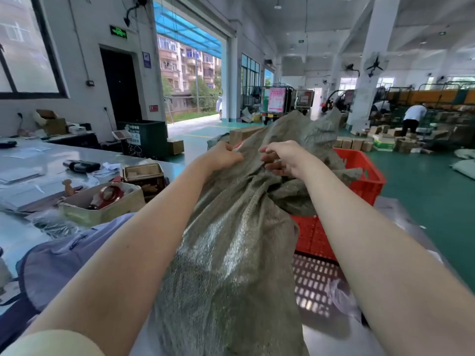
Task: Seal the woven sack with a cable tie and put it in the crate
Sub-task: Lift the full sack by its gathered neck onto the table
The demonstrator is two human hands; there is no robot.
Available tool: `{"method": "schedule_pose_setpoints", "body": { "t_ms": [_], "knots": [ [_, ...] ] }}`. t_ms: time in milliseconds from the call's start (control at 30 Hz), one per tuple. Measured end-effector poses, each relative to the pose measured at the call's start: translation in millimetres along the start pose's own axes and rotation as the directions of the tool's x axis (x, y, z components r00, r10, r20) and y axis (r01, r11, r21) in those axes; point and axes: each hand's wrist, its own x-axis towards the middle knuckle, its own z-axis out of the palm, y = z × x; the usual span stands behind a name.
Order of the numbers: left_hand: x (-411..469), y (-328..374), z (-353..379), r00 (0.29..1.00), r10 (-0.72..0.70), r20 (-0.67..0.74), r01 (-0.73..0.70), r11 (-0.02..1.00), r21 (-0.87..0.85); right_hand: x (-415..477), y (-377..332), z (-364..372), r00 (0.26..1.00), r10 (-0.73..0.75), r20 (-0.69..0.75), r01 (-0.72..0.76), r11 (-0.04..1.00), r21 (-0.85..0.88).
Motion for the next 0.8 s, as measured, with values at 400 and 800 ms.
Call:
{"method": "schedule_pose_setpoints", "body": {
  "t_ms": [400, 800],
  "knots": [
    [-12, -15, 14, 0.962, -0.115, 0.249, 0.081, 0.986, 0.145, -31, 10, 15, 0.910, 0.414, 0.014, -0.295, 0.673, -0.678],
    [-12, 6, 4, 0.967, 0.114, 0.227, -0.099, 0.992, -0.073, -13, -3, 16, 0.937, -0.293, -0.189, 0.246, 0.940, -0.238]
  ]
}}
